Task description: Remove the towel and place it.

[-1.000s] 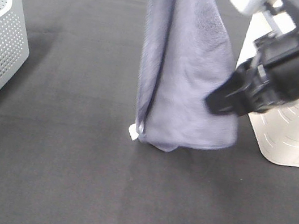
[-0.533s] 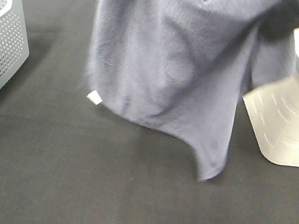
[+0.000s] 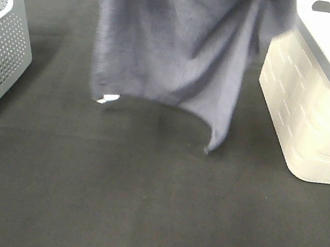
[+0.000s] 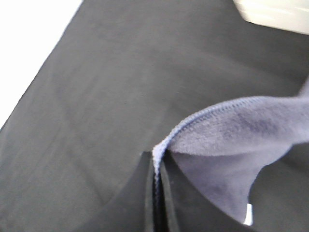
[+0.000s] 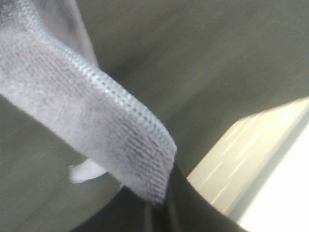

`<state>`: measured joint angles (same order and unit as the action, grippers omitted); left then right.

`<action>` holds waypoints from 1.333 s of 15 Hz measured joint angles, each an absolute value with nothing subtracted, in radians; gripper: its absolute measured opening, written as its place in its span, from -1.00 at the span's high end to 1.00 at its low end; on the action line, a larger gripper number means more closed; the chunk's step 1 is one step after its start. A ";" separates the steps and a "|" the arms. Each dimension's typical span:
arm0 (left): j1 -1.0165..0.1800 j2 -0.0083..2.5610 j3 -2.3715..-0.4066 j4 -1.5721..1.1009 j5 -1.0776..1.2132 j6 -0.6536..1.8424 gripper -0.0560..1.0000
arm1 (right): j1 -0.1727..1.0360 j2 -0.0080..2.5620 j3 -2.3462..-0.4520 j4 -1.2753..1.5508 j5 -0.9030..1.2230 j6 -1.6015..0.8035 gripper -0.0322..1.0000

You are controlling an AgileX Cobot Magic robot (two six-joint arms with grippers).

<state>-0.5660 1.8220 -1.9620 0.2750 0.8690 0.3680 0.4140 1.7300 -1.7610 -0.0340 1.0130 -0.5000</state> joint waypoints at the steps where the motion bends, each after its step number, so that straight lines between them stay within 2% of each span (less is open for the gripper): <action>1: -0.536 1.845 -1.962 0.289 0.810 0.320 0.89 | 0.414 1.769 -1.807 -0.066 0.967 -0.500 0.93; 4: -0.456 1.897 -1.962 0.324 0.577 0.276 0.89 | 0.414 1.872 -1.941 -0.138 0.769 -0.501 0.93; 7: -0.393 1.924 -1.962 0.347 0.413 0.274 0.89 | 0.414 1.949 -1.975 -0.170 0.586 -0.571 0.93; 13: -0.375 1.971 -1.962 0.355 0.433 0.285 0.89 | 0.414 2.011 -1.976 -0.138 0.536 -0.579 0.93; 20: -0.320 2.047 -1.962 0.375 0.268 0.285 0.89 | 0.367 2.084 -1.976 -0.095 0.263 -0.579 0.93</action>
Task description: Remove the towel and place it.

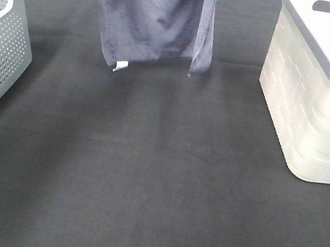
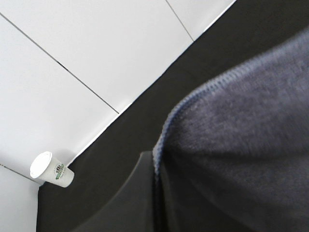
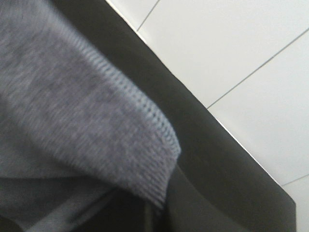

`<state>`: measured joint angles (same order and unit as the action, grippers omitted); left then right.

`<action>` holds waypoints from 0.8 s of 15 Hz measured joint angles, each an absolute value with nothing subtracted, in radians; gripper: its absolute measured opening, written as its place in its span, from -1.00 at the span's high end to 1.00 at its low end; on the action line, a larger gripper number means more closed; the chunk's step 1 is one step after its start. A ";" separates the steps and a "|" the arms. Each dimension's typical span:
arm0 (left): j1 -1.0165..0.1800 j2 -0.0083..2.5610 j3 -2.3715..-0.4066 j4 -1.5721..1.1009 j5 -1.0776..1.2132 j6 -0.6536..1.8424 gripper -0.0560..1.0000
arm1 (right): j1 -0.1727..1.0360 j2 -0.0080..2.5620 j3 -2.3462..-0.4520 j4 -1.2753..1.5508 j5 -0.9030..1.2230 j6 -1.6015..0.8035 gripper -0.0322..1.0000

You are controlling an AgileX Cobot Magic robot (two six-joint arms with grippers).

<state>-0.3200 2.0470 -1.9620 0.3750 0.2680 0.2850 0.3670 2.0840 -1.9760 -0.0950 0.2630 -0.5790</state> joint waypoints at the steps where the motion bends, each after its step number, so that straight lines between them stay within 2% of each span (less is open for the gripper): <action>1: -0.314 2.060 -1.962 0.375 0.235 0.285 0.89 | 0.354 2.104 -1.976 -0.065 0.221 -0.578 0.93; 4: -0.314 2.085 -1.962 0.376 0.153 0.285 0.89 | 0.348 2.150 -1.976 -0.030 0.164 -0.578 0.93; 7: -0.314 2.120 -1.962 0.376 0.215 0.285 0.89 | 0.348 2.204 -1.976 0.034 0.196 -0.572 0.93; 12: -0.343 2.141 -1.962 0.239 0.771 0.380 0.89 | 0.348 2.223 -1.976 0.152 0.763 -0.570 0.93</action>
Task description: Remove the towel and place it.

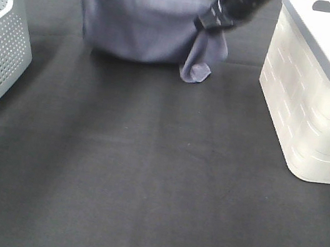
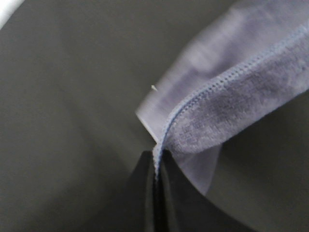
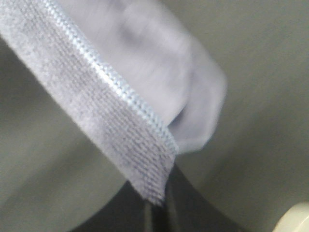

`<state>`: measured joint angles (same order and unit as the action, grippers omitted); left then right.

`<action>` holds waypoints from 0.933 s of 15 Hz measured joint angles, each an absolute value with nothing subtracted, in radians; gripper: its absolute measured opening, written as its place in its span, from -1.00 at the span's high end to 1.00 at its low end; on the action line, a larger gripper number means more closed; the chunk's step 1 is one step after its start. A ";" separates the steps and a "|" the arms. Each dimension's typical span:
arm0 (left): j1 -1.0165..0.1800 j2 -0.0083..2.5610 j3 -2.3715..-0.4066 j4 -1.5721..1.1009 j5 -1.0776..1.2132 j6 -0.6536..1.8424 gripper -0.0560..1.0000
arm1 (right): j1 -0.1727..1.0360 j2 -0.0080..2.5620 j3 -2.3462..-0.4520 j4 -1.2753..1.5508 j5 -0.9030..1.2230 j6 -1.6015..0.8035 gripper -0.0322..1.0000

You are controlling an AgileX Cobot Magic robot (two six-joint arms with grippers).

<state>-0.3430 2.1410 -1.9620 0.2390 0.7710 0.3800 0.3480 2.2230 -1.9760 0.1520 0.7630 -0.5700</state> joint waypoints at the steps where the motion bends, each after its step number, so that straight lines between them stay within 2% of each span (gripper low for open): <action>1: -0.343 2.141 -1.962 0.239 0.771 0.380 0.89 | 0.348 2.223 -1.976 0.152 0.763 -0.570 0.93; 4: -0.344 2.142 -1.963 0.047 1.106 0.519 0.89 | 0.348 2.223 -1.976 0.150 1.076 -0.571 0.93; 6: -0.344 2.158 -1.962 0.011 1.197 0.565 0.89 | 0.348 2.223 -1.976 0.148 1.187 -0.571 0.93; 10: -0.344 2.178 -1.887 -0.026 1.210 0.599 0.89 | 0.348 2.223 -1.976 0.156 1.209 -0.575 0.93; 14: -0.344 2.178 -1.830 -0.044 1.213 0.599 0.89 | 0.348 2.221 -1.878 0.197 1.208 -0.576 0.93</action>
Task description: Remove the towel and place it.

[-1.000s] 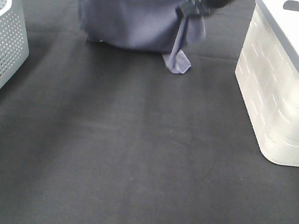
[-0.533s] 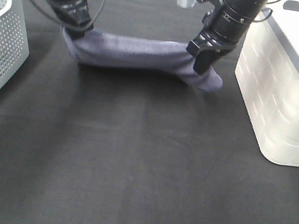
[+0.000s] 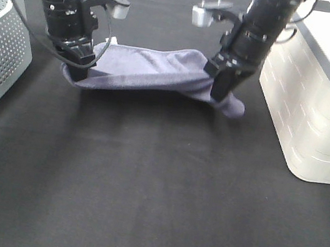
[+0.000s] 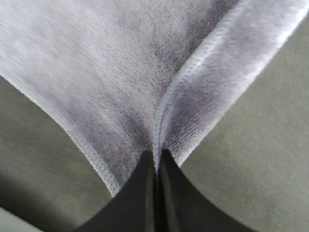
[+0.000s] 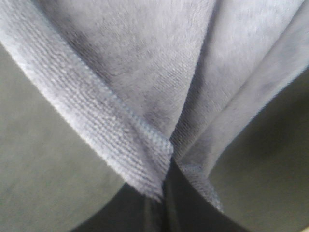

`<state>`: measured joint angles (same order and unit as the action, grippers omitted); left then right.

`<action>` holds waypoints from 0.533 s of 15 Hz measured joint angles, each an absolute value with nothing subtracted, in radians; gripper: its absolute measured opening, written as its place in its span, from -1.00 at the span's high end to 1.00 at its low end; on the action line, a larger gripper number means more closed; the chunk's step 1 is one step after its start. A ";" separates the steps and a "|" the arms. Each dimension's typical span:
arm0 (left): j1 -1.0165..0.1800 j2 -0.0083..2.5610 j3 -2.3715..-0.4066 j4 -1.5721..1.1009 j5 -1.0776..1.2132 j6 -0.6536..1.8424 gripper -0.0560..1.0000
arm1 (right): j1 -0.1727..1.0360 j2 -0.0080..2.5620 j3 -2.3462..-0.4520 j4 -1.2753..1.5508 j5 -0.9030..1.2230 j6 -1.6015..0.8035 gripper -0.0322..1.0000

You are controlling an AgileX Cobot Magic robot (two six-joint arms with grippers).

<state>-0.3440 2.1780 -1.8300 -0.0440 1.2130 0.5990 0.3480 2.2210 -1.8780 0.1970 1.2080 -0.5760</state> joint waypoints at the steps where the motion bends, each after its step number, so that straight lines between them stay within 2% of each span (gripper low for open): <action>1: -0.344 2.178 -1.824 -0.045 1.214 0.599 0.89 | 0.348 2.221 -1.856 0.199 1.208 -0.576 0.93; 8: -0.344 2.122 -1.641 -0.105 1.213 0.604 0.89 | 0.348 2.143 -1.645 0.227 1.208 -0.571 0.93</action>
